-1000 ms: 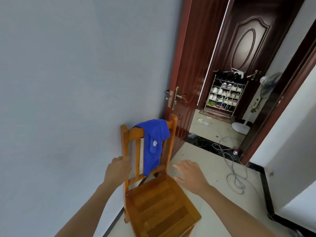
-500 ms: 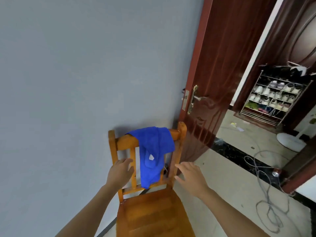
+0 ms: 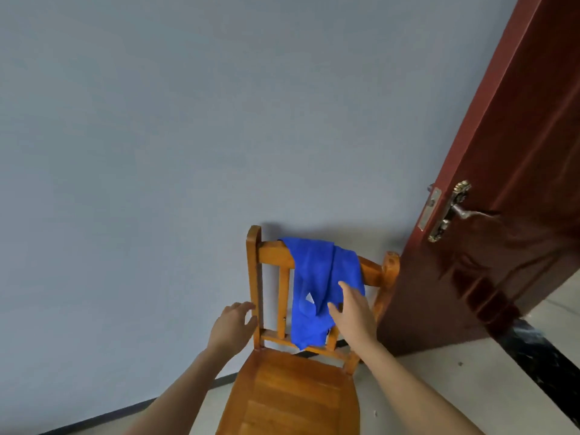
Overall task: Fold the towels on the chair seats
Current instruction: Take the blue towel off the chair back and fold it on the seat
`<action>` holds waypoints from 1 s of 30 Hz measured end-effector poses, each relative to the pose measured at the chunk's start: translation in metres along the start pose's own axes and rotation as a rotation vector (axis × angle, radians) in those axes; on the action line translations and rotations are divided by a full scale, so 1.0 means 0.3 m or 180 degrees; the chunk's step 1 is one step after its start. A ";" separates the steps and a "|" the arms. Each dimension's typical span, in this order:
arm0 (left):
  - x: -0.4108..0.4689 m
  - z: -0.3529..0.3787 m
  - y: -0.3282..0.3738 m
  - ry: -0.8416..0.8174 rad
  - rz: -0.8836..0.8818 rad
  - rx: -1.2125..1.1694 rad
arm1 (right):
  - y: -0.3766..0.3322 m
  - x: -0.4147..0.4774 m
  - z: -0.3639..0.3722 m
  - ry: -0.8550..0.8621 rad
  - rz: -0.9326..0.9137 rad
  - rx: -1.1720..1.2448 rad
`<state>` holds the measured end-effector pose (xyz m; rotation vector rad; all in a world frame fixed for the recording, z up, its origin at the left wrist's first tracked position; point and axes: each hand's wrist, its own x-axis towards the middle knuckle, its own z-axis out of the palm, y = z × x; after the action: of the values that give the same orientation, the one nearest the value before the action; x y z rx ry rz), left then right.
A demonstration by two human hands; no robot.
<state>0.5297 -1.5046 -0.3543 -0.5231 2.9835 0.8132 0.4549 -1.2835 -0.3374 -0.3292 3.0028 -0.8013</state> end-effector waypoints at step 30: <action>-0.024 -0.193 0.075 0.0332 0.1098 0.0113 | -0.343 0.090 -0.360 -0.0223 -0.1011 0.1224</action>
<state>0.5339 -1.5127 -0.2923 -0.0479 3.2284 0.7664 0.4415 -1.3231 -0.1917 -0.8071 2.6815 -1.3292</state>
